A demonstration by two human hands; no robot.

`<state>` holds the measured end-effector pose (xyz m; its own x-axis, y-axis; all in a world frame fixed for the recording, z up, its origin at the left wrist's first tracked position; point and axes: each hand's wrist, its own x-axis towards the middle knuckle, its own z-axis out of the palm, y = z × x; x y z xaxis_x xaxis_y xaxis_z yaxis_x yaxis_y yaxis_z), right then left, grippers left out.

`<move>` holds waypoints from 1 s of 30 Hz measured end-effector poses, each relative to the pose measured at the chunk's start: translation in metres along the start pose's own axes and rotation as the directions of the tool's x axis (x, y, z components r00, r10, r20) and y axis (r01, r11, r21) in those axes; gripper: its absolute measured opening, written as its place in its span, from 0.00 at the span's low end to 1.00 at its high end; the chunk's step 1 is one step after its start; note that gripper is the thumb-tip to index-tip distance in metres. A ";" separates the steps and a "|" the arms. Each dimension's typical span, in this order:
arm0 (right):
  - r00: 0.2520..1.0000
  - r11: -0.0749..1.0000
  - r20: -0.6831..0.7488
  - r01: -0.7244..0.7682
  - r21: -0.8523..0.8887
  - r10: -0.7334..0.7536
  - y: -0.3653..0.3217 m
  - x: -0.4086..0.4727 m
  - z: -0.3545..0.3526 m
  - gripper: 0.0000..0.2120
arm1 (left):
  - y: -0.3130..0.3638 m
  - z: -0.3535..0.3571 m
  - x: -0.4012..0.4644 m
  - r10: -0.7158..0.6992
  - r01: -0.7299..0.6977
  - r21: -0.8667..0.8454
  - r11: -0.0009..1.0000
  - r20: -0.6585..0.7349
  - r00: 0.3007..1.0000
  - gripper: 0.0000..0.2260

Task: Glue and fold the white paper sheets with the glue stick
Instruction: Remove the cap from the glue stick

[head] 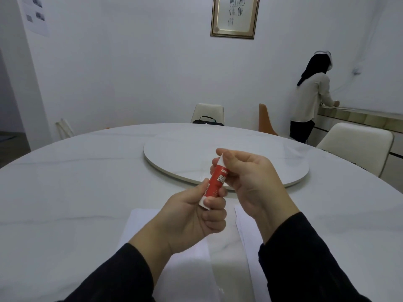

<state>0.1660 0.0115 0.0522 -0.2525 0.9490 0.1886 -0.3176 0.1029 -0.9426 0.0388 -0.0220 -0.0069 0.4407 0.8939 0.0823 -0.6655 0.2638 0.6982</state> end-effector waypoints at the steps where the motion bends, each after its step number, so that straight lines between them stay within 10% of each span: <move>1: 1.000 1.000 0.024 0.003 0.028 -0.004 0.000 0.000 0.000 0.06 | 0.000 -0.002 0.001 -0.019 0.022 -0.060 0.998 0.053 0.998 0.15; 7: 0.996 0.995 0.085 0.019 0.099 -0.028 0.009 -0.001 0.006 0.09 | 0.000 -0.007 0.000 -0.016 0.032 -0.137 0.990 0.117 0.993 0.16; 13: 0.995 0.991 -0.090 0.038 -0.127 -0.049 0.016 0.001 0.006 0.07 | -0.009 0.008 0.007 0.306 -0.139 0.467 0.873 -0.304 0.902 0.16; 21: 0.998 0.991 0.052 -0.034 0.129 0.028 0.007 0.001 0.004 0.05 | -0.005 -0.002 0.004 -0.006 0.020 -0.149 0.989 0.092 0.996 0.17; 26: 0.989 0.972 0.146 -0.021 0.232 -0.014 0.008 -0.004 0.008 0.12 | -0.001 -0.005 0.001 -0.029 0.091 -0.249 0.964 0.242 0.970 0.18; 30: 1.000 0.999 -0.008 0.010 0.034 -0.010 0.016 -0.003 0.010 0.11 | -0.003 0.001 0.002 0.188 -0.139 0.257 0.956 -0.176 0.966 0.16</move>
<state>0.1522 0.0076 0.0399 -0.2421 0.9503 0.1958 -0.3508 0.1025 -0.9308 0.0423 -0.0217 -0.0085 0.1951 0.9770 0.0857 -0.5429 0.0348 0.8391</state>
